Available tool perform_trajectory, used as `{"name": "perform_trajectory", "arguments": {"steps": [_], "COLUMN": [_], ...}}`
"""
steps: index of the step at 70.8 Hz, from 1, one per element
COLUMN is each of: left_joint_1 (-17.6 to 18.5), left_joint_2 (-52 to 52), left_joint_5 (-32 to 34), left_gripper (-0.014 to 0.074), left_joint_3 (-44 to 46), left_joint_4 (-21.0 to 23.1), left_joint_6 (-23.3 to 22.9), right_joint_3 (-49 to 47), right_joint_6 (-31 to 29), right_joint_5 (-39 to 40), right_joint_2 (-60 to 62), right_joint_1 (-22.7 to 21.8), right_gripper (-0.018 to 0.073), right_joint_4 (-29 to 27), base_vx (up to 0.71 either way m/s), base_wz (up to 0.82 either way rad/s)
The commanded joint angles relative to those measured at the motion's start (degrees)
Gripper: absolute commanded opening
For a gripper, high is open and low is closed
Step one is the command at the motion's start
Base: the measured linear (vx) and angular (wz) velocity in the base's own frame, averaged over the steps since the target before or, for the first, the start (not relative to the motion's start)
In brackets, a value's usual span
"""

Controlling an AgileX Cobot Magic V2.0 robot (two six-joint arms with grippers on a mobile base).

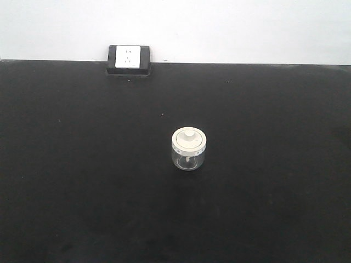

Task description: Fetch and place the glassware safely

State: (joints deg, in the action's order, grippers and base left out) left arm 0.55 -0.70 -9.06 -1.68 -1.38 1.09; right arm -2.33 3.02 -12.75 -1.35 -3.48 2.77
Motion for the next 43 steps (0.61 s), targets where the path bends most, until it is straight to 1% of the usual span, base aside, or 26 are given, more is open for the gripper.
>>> {"name": "perform_trajectory", "arguments": {"steps": [1, 9, 13, 17, 43], "left_joint_1": [0.33, 0.33, 0.33, 0.33, 0.33], "left_joint_2": [-0.68, -0.68, -0.68, -0.68, -0.68], "left_joint_5": [4.5, 4.5, 4.5, 4.5, 4.5], "left_gripper": [-0.0007, -0.0007, -0.0007, -0.0007, -0.0007], "left_joint_3": [-1.48, -1.48, -1.48, -1.48, -1.48], "left_joint_4": [0.46, 0.46, 0.46, 0.46, 0.46], "left_joint_6": [-0.19, -0.19, -0.19, -0.19, -0.19], "right_joint_3": [1.2, 5.09, 5.04, 5.04, 5.04], "right_joint_6": [-0.55, -0.55, -0.55, -0.55, -0.55], "right_joint_5": [5.05, 7.72, 5.89, 5.65, 6.24], "right_joint_2": [2.39, 2.49, 2.65, 2.65, 2.65], "right_joint_1": [-0.28, -0.18, -0.18, -0.18, -0.18], "right_gripper": [-0.0003, -0.0003, -0.0003, -0.0003, -0.0003], "right_joint_4": [0.02, 0.02, -0.08, -0.08, 0.0], "base_vx": [0.0, 0.0, 0.0, 0.0, 0.0], "base_wz": [0.0, 0.0, 0.0, 0.0, 0.0]}}
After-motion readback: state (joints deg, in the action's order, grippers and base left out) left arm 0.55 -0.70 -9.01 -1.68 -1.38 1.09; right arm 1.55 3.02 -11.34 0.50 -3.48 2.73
